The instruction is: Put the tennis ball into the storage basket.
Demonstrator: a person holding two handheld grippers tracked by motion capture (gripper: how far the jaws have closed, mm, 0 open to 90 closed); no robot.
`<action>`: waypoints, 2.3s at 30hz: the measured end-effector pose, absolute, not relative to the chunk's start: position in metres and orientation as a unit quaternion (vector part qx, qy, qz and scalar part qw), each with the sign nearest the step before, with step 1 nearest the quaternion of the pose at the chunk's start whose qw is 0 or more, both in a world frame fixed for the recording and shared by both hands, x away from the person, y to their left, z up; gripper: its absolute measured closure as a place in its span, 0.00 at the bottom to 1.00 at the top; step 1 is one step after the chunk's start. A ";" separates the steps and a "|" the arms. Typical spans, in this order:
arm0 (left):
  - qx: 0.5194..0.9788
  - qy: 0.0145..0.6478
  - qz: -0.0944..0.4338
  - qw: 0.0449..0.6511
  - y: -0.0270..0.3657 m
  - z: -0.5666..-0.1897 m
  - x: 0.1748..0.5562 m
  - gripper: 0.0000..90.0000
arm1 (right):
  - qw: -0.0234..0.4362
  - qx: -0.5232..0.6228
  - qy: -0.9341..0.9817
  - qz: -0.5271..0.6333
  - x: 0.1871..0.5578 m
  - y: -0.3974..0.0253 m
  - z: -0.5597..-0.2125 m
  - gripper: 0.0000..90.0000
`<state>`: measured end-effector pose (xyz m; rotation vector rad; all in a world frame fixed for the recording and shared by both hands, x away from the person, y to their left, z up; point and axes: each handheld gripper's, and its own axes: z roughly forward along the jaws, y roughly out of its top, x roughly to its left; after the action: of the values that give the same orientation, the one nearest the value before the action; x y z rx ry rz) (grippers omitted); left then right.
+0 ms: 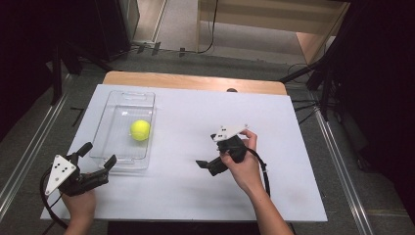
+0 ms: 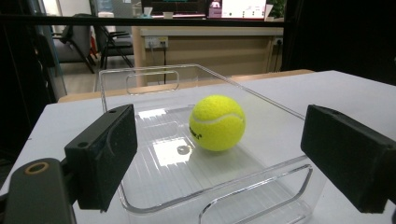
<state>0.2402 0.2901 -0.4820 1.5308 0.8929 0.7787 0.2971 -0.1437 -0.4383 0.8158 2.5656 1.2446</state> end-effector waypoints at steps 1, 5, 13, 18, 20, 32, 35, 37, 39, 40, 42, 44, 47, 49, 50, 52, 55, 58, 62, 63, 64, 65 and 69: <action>0.652 0.380 0.331 0.567 0.290 -0.482 0.240 0.13 | 0.089 0.274 0.861 0.420 0.296 -0.147 -0.439 0.00; 0.652 0.380 0.332 0.565 0.290 -0.482 0.240 0.13 | 0.099 0.281 0.854 0.427 0.291 -0.158 -0.442 0.00; 0.655 0.380 0.334 0.561 0.289 -0.482 0.240 0.13 | 0.118 0.295 0.839 0.442 0.281 -0.182 -0.448 0.00; 0.656 0.380 0.335 0.560 0.288 -0.482 0.240 0.13 | 0.124 0.303 0.830 0.452 0.274 -0.196 -0.451 0.00; 0.656 0.380 0.336 0.559 0.288 -0.482 0.239 0.13 | 0.132 0.307 0.826 0.454 0.272 -0.201 -0.453 0.00; 0.657 0.380 0.337 0.557 0.288 -0.482 0.239 0.13 | 0.154 0.329 0.806 0.468 0.259 -0.230 -0.459 0.00; 0.657 0.380 0.337 0.557 0.288 -0.482 0.239 0.13 | 0.158 0.329 0.800 0.477 0.255 -0.237 -0.461 0.00; 0.656 0.379 0.338 0.558 0.288 -0.482 0.239 0.13 | 0.163 0.328 0.796 0.482 0.252 -0.242 -0.462 0.00; 0.656 0.380 0.337 0.558 0.288 -0.482 0.239 0.13 | 0.168 0.326 0.793 0.486 0.249 -0.246 -0.463 0.00; 0.656 0.380 0.337 0.558 0.288 -0.482 0.239 0.13 | 0.172 0.328 0.793 0.484 0.248 -0.249 -0.463 0.00; 0.656 0.380 0.337 0.558 0.287 -0.482 0.239 0.13 | 0.174 0.335 0.790 0.483 0.246 -0.253 -0.465 0.00; 0.656 0.380 0.337 0.558 0.287 -0.482 0.239 0.13 | 0.174 0.341 0.788 0.483 0.244 -0.258 -0.467 0.00; 0.656 0.380 0.337 0.558 0.287 -0.482 0.239 0.13 | 0.178 0.351 0.783 0.482 0.240 -0.264 -0.471 0.00; 0.657 0.380 0.338 0.558 0.287 -0.482 0.239 0.13 | 0.181 0.360 0.778 0.482 0.237 -0.272 -0.475 0.00; 0.657 0.380 0.338 0.557 0.287 -0.482 0.239 0.13 | 0.181 0.360 0.778 0.482 0.237 -0.272 -0.475 0.00; 0.657 0.379 0.338 0.558 0.288 -0.482 0.239 0.13 | 0.180 0.366 0.775 0.484 0.235 -0.277 -0.477 0.00; 0.656 0.379 0.338 0.558 0.288 -0.482 0.239 0.13 | 0.184 0.371 0.769 0.487 0.232 -0.285 -0.480 0.00; 0.657 0.378 0.337 0.558 0.287 -0.482 0.239 0.13 | 0.191 0.384 0.761 0.488 0.229 -0.292 -0.482 0.00; 0.657 0.379 0.337 0.558 0.287 -0.482 0.239 0.13 | 0.199 0.396 0.750 0.490 0.225 -0.303 -0.485 0.00; 0.657 0.379 0.338 0.558 0.287 -0.482 0.239 0.13 | 0.200 0.397 0.749 0.492 0.224 -0.306 -0.486 0.00; 0.656 0.379 0.338 0.558 0.288 -0.482 0.239 0.13 | 0.203 0.400 0.744 0.495 0.223 -0.308 -0.487 0.00; 0.656 0.380 0.337 0.558 0.287 -0.482 0.239 0.13 | 0.200 0.401 0.742 0.499 0.222 -0.311 -0.488 0.00; 0.657 0.378 0.337 0.559 0.288 -0.482 0.239 0.13 | 0.202 0.401 0.730 0.515 0.218 -0.319 -0.493 0.00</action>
<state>0.2394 0.2878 -0.4821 1.5494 0.8907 0.7955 0.2177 -0.3192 -0.4932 1.1192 2.0380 1.4384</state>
